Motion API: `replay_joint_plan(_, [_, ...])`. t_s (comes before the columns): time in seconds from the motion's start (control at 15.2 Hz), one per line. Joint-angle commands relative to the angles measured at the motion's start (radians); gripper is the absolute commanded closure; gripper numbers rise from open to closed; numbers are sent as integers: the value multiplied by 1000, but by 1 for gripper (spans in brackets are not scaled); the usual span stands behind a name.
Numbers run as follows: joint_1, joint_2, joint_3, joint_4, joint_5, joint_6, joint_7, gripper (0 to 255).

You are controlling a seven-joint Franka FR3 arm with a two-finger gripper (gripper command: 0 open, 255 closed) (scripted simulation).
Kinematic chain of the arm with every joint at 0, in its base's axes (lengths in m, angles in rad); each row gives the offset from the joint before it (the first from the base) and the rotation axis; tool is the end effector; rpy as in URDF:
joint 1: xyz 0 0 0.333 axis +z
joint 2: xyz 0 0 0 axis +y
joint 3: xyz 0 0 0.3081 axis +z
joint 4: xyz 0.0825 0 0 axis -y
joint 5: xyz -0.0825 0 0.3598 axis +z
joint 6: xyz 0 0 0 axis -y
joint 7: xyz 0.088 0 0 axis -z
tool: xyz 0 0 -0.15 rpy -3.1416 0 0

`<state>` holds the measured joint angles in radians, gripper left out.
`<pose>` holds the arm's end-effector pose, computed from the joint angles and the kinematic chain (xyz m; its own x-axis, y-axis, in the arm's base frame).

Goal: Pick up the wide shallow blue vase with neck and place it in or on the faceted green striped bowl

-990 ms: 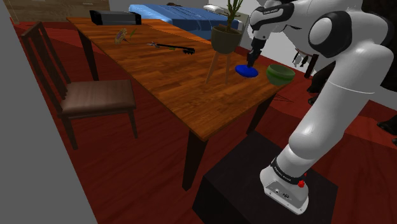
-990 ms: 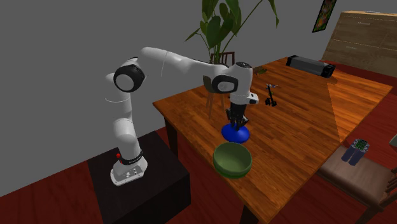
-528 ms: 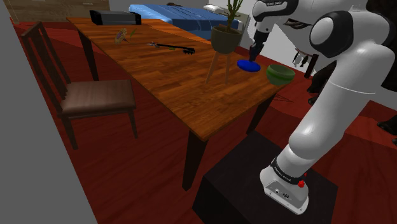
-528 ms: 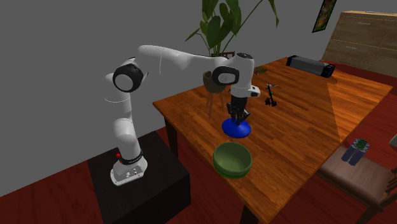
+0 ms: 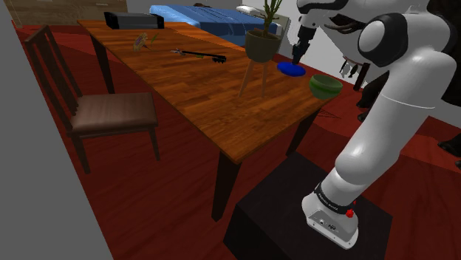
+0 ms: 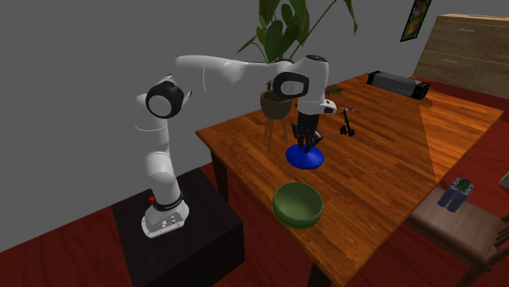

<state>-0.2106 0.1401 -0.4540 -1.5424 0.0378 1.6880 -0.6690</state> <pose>0.4666 -0.3410 0.5265 1.0000 0.0048 0.0008 0.0048 -0.9995 0.0308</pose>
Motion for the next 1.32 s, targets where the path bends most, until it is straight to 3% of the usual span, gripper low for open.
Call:
replay_joint_plan(0.0, [-2, 6, -1, 39, 3, -33, -1, 255])
replay_joint_plan(0.79, [-27, 69, -8, 283, 32, -220, -19, 255])
replay_joint_plan(1.25, [-98, 23, -58, 269, 22, -248, -141, 255])
